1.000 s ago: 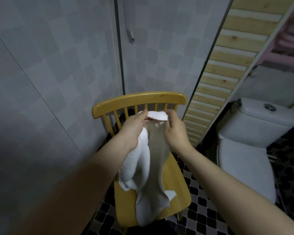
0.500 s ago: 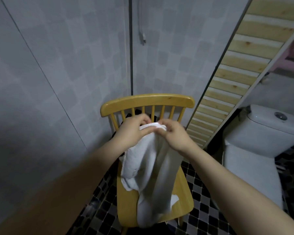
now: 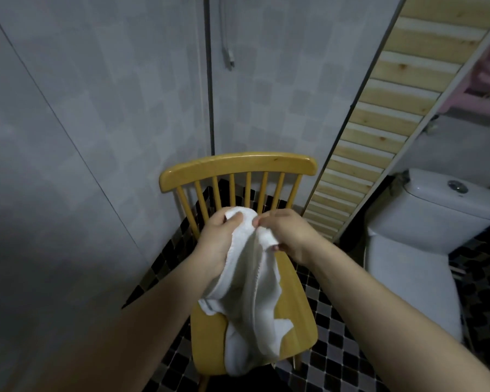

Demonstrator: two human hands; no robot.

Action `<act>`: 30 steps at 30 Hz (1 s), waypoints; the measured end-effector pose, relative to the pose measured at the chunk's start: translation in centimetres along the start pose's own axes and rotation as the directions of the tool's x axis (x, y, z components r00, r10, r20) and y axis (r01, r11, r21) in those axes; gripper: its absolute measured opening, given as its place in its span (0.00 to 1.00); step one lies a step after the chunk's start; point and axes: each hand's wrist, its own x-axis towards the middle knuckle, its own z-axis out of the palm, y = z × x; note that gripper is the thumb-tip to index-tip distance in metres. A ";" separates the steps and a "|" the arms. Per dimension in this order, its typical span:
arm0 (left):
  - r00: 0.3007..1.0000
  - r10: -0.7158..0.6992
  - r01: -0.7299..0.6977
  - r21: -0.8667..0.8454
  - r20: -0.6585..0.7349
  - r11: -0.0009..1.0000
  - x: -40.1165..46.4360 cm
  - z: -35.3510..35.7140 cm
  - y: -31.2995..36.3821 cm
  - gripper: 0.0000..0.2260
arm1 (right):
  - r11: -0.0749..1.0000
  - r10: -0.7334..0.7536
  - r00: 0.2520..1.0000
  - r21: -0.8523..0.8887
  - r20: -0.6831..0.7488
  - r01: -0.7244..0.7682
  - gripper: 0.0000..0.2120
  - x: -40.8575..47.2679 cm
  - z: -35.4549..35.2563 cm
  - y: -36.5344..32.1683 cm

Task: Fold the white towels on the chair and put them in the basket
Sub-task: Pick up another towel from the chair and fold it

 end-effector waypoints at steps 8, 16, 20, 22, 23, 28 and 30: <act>0.990 -0.136 0.122 -0.292 -0.027 0.949 0.3 0.4 -1.2 0.13 | 0.965 -0.164 0.978 -0.186 0.129 0.186 0.08 -0.4 -0.8 2.3; 0.996 -0.037 0.055 -0.214 0.087 0.975 0.1 0.3 -2.6 0.10 | 0.706 -0.491 0.851 -0.487 0.187 0.515 0.03 0.0 -0.1 2.8; 0.984 -0.014 0.051 -0.203 0.179 0.978 -0.2 0.3 -2.9 0.09 | 0.768 -0.461 0.887 -0.488 0.029 0.416 0.10 0.1 0.3 2.1; 0.985 -0.025 0.058 -0.194 0.172 0.979 -0.2 0.1 -3.1 0.08 | 0.732 -0.474 0.879 -0.529 0.057 0.429 0.11 0.0 0.6 1.9; 0.985 -0.034 0.067 -0.199 0.166 0.978 -0.2 0.1 -3.3 0.09 | 0.722 -0.481 0.875 -0.540 0.059 0.433 0.11 0.0 0.7 1.7; 0.973 -0.048 0.116 -0.296 0.227 0.948 -0.6 0.1 -3.2 0.16 | 0.763 -0.482 0.867 -0.544 -0.122 0.348 0.09 0.8 0.8 1.7; 0.957 -0.030 0.120 -0.296 0.290 0.948 -0.8 0.0 -3.3 0.16 | 0.769 -0.469 0.871 -0.552 -0.145 0.322 0.10 1.1 0.9 1.7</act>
